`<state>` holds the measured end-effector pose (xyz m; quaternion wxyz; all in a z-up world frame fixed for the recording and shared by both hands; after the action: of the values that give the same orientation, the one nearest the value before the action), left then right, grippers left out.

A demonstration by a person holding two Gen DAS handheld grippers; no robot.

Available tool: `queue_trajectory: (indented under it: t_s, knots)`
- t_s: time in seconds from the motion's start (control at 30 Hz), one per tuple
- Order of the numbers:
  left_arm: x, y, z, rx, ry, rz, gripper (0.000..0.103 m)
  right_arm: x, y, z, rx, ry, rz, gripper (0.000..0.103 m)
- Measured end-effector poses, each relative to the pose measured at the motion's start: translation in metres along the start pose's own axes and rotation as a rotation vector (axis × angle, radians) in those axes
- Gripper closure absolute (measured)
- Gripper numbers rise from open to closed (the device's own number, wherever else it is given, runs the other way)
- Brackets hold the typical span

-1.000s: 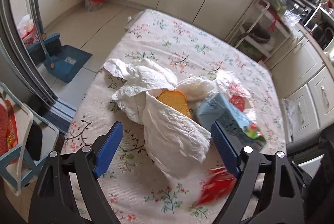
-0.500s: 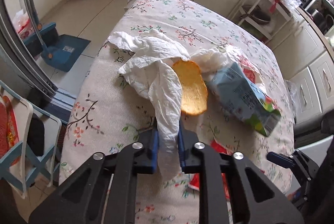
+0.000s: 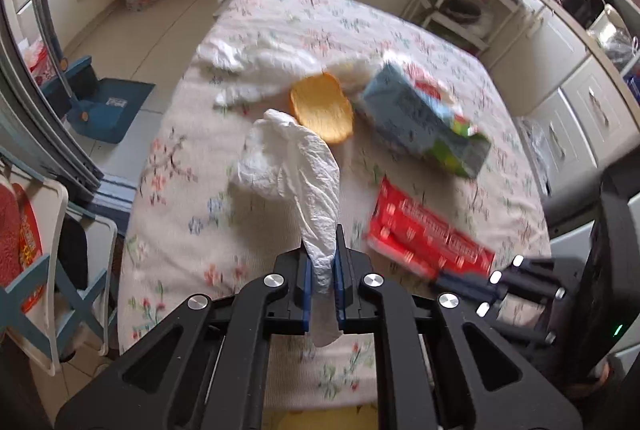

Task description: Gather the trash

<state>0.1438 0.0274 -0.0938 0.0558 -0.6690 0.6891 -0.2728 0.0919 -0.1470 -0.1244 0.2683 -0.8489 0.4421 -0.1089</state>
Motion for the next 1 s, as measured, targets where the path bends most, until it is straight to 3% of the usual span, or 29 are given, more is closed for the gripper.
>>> queue_trajectory:
  t_s: [0.17,0.23,0.3,0.37,0.47,0.53,0.6,0.7,0.9,1.0]
  knots:
    - [-0.008,0.015,0.009,-0.049,-0.028,0.000,0.093,0.007,0.001,-0.016,0.051,-0.013,0.054,0.100]
    - [-0.013,0.014,0.011,-0.045,-0.052,-0.006,0.084,0.011,0.001,-0.021,0.069,-0.029,0.086,0.100]
    - [-0.016,0.010,0.011,-0.030,-0.063,-0.021,0.065,0.017,0.000,-0.025,0.086,-0.031,0.105,0.100]
    - [-0.019,0.005,0.009,-0.007,-0.087,-0.033,0.058,0.017,-0.002,-0.026,0.096,-0.042,0.121,0.100]
    - [-0.018,0.001,0.012,0.005,-0.095,-0.023,0.058,0.018,-0.003,-0.028,0.109,-0.064,0.135,0.100]
    - [-0.016,-0.001,0.014,0.008,-0.104,-0.007,0.065,0.018,-0.004,-0.031,0.115,-0.073,0.133,0.100]
    - [-0.012,-0.001,0.018,-0.003,-0.111,0.015,0.085,0.015,-0.008,-0.032,0.126,-0.081,0.127,0.100]
    - [-0.008,-0.002,0.018,0.004,-0.119,0.047,0.098,0.014,-0.009,-0.036,0.134,-0.087,0.126,0.100]
    - [0.002,-0.008,-0.001,0.073,-0.096,0.071,0.100,0.016,-0.011,-0.043,0.160,-0.104,0.141,0.100]
    - [0.012,-0.011,-0.023,0.153,-0.063,0.093,0.100,0.021,-0.011,-0.048,0.177,-0.128,0.175,0.100]
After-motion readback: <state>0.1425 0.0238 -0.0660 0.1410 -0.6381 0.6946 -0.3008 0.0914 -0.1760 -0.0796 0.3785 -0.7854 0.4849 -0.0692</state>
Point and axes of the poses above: each gripper's, at about its wrist camera, not at the fingertips, and z roughly the way its jaws point, x to its right, y to its underside, the point moved 7 cm from there along z, roughly the way its jaws point, and after that the axes turned 2 degrees about x, right-handed, at the moved point
